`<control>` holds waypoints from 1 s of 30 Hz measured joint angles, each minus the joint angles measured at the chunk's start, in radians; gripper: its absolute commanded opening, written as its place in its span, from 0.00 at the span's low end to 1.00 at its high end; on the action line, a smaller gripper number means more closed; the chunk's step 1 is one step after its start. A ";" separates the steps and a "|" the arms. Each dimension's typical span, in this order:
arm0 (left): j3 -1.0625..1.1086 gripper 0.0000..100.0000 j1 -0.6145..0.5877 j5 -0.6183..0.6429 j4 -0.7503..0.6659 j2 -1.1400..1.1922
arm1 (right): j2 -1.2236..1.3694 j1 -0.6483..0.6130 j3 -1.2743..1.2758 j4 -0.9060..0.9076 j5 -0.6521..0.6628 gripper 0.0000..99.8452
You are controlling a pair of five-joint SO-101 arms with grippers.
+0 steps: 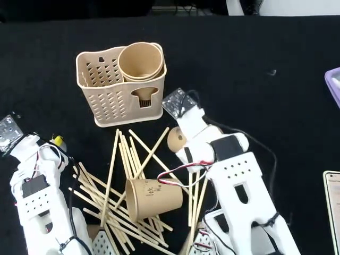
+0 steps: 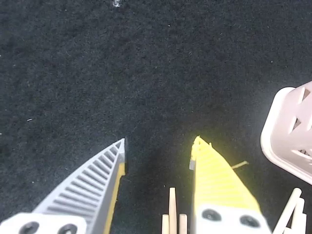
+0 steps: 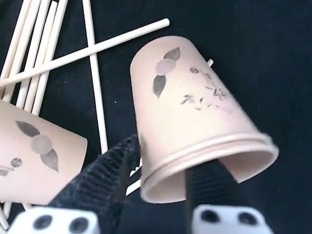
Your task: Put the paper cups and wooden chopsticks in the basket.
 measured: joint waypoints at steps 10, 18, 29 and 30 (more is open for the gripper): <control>0.000 0.22 0.000 0.000 0.000 0.000 | -0.023 0.000 -0.138 -0.002 -0.005 0.01; 0.000 0.22 0.000 0.000 0.000 0.000 | -0.015 -0.002 -0.591 0.170 -0.005 0.01; 0.000 0.22 0.000 0.000 0.000 0.000 | 0.359 -0.135 -1.382 0.267 -0.003 0.01; 0.000 0.22 0.000 0.000 0.000 0.000 | 0.394 -0.150 -1.436 0.267 -0.003 0.01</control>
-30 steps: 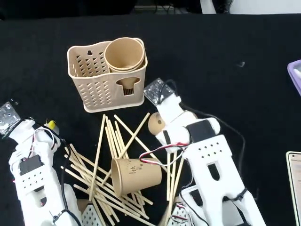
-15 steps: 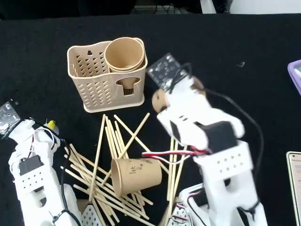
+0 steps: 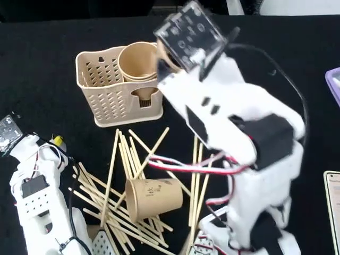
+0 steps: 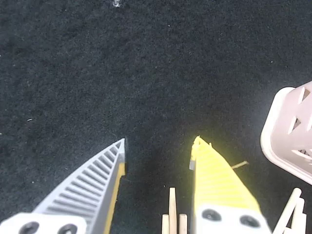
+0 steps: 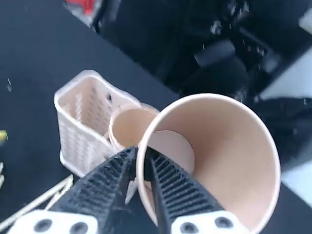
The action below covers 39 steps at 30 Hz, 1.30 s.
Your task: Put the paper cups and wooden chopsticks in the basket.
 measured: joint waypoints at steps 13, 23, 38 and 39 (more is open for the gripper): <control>0.000 0.22 0.000 0.000 0.000 0.000 | 0.382 -0.077 -0.230 0.094 0.150 0.01; 0.000 0.22 0.000 0.000 0.000 0.000 | 0.393 -0.078 -0.293 0.048 0.198 0.01; 0.000 0.22 0.000 0.000 0.000 0.000 | 0.545 -0.095 -0.298 -0.017 0.199 0.09; 0.000 0.22 0.000 0.000 0.000 0.000 | 0.545 -0.095 -0.298 -0.017 0.199 0.13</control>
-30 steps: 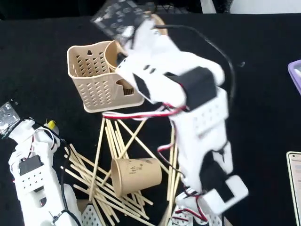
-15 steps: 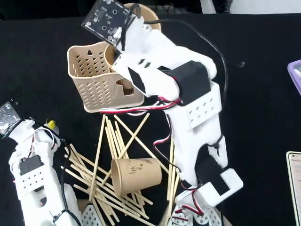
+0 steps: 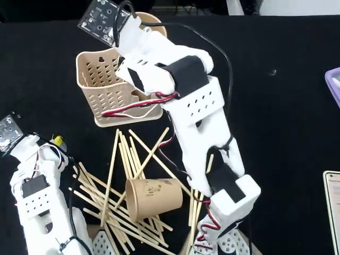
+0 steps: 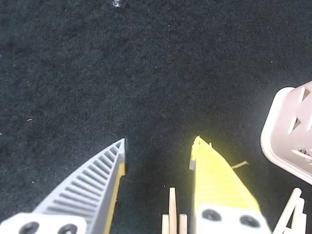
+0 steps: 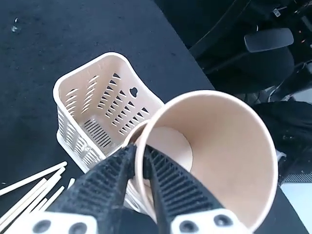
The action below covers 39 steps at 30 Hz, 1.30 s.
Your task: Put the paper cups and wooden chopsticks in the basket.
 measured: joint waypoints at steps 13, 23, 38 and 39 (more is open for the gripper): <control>0.000 0.22 0.000 0.000 0.000 0.000 | -0.011 -0.028 -0.071 0.193 0.002 0.17; 0.000 0.22 0.000 0.000 0.000 0.000 | -0.362 -0.227 0.387 0.203 0.002 0.17; 0.000 0.22 -0.002 0.000 0.000 0.000 | -0.821 -0.491 1.450 -0.124 -0.390 0.32; 0.000 0.22 -0.002 0.000 0.000 0.000 | -0.821 -0.502 1.461 -0.130 -0.400 0.31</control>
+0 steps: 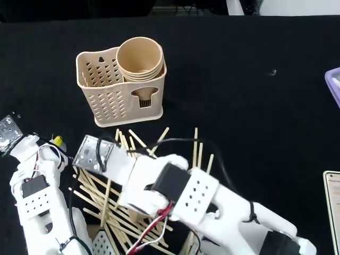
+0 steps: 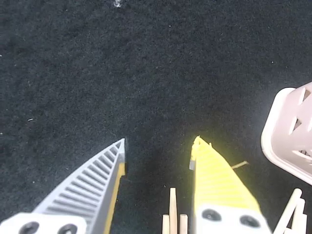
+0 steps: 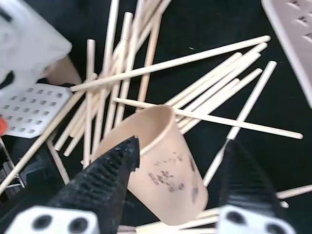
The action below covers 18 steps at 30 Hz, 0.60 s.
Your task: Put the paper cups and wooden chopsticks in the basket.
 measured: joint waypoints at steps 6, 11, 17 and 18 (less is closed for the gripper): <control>0.000 0.22 0.000 0.000 0.000 0.000 | 0.044 -0.008 0.094 -0.051 0.003 0.24; 0.000 0.22 0.000 0.000 0.000 0.000 | 0.077 0.012 0.095 -0.054 0.074 0.15; 0.000 0.22 0.000 0.000 0.000 0.000 | 0.072 0.180 0.095 0.012 0.278 0.02; 0.000 0.22 0.000 0.000 0.000 0.000 | 0.063 0.213 0.095 0.028 0.298 0.01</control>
